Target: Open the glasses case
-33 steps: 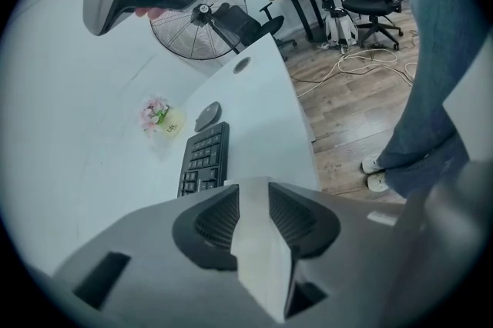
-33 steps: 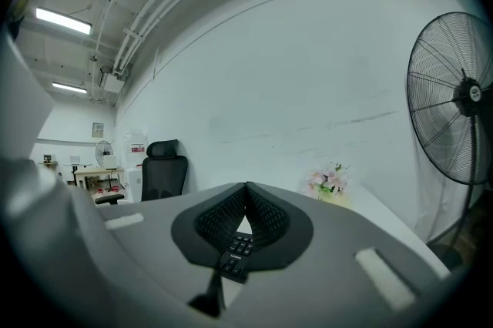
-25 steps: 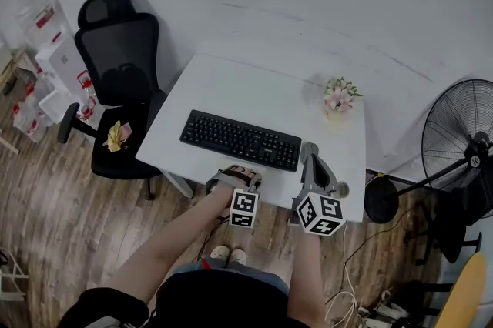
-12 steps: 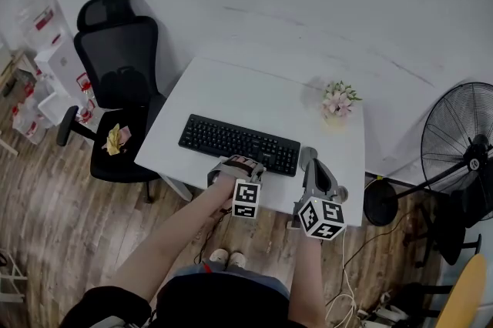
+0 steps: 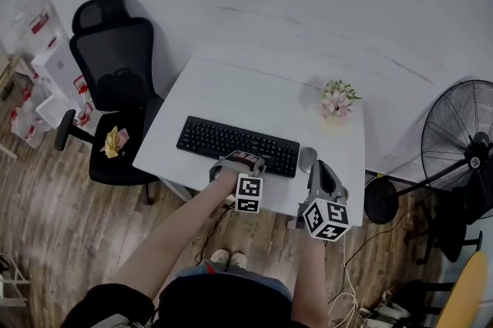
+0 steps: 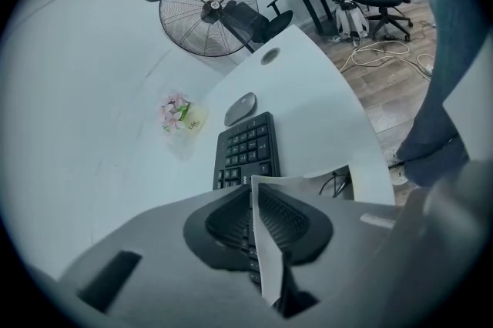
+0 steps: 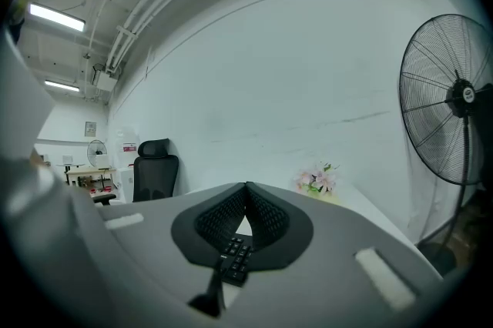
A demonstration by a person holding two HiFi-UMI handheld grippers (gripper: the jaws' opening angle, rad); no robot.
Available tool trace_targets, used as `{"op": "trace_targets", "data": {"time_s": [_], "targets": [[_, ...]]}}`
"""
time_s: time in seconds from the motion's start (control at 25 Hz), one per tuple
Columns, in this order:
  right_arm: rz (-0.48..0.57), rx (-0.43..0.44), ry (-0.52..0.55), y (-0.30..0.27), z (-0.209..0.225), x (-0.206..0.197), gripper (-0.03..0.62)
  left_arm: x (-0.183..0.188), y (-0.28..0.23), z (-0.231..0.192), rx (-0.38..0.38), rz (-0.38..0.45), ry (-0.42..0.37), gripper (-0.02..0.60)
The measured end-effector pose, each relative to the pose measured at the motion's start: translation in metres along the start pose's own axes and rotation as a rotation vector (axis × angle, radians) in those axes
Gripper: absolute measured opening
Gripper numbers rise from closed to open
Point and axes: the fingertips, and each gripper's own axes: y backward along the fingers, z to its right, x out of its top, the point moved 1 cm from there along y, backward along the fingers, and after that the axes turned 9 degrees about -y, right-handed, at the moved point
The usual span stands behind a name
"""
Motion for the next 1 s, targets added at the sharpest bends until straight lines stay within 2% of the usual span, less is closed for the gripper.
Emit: {"op": "trace_targets", "data": {"time_s": [0.4, 0.68, 0.88, 1.0], "targets": [[0.0, 0.004, -0.005, -0.006, 0.0, 0.001, 0.008, 0.001, 0.001, -0.002, -0.004, 0.008, 0.025, 0.063], [-0.004, 0.019, -0.008, -0.009, -0.007, -0.002, 0.008, 0.006, 0.015, -0.003, 0.006, 0.05, 0.065, 0.075], [-0.001, 0.033, -0.014, -0.01, -0.014, -0.003, 0.008, 0.009, 0.031, -0.007, 0.026, 0.107, 0.149, 0.075], [0.001, 0.036, -0.021, -0.01, -0.016, -0.003, 0.008, 0.007, 0.045, -0.019, 0.069, 0.165, 0.319, 0.07]]}}
